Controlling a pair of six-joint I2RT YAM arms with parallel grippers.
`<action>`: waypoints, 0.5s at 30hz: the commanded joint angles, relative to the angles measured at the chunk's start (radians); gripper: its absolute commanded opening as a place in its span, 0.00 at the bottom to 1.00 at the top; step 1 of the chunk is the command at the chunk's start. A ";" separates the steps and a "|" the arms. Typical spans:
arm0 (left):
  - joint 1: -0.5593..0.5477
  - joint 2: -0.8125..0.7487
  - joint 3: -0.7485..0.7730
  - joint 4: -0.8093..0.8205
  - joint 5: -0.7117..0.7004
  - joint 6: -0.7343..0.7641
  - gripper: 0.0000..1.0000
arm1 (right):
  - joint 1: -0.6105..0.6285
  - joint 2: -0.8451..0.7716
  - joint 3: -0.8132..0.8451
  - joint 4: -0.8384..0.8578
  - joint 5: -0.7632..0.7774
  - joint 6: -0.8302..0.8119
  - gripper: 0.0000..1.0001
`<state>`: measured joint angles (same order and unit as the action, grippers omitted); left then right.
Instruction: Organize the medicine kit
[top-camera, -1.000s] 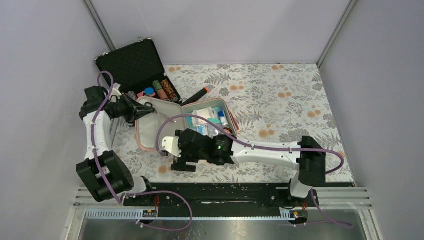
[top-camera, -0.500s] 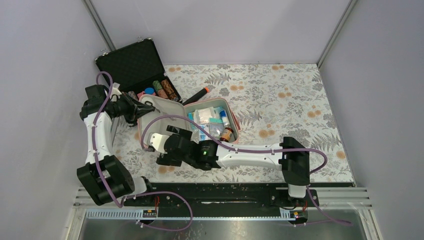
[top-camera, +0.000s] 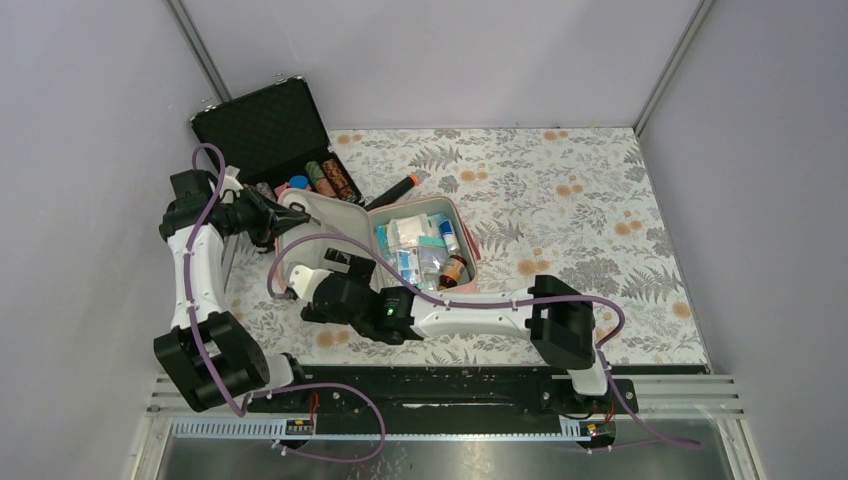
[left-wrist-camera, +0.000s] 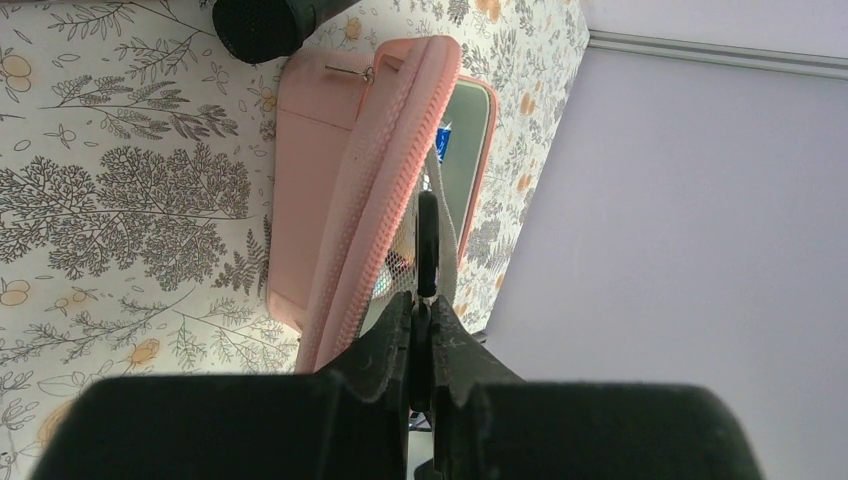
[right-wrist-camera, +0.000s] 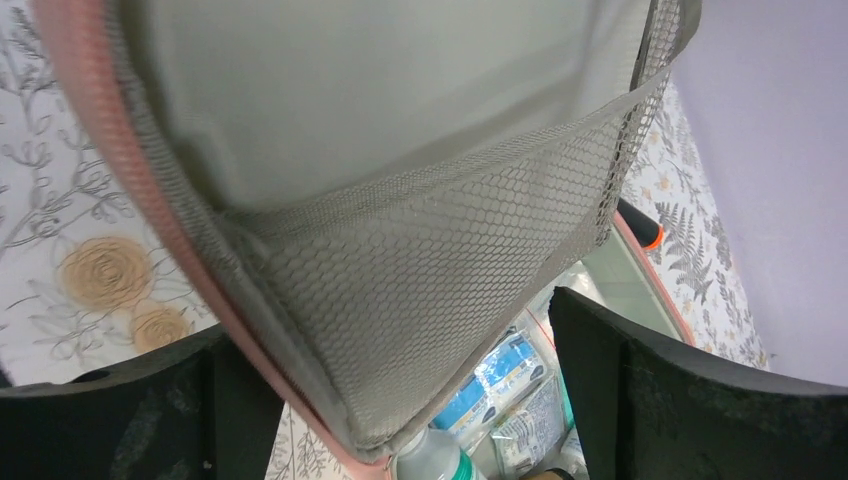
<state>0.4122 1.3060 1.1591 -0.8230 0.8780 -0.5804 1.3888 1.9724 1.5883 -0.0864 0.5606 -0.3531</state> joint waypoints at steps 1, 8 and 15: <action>-0.007 -0.048 0.064 -0.045 0.037 0.013 0.01 | 0.007 -0.012 -0.017 0.166 0.153 -0.053 1.00; -0.014 -0.026 0.139 -0.196 -0.085 0.188 0.03 | 0.006 -0.069 -0.064 0.226 0.182 -0.102 0.99; -0.078 -0.017 0.179 -0.230 -0.094 0.238 0.24 | 0.006 -0.067 -0.067 0.223 0.177 -0.093 0.99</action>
<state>0.3634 1.3022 1.2739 -1.0134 0.8078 -0.3916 1.3933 1.9717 1.5166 0.0731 0.6899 -0.4450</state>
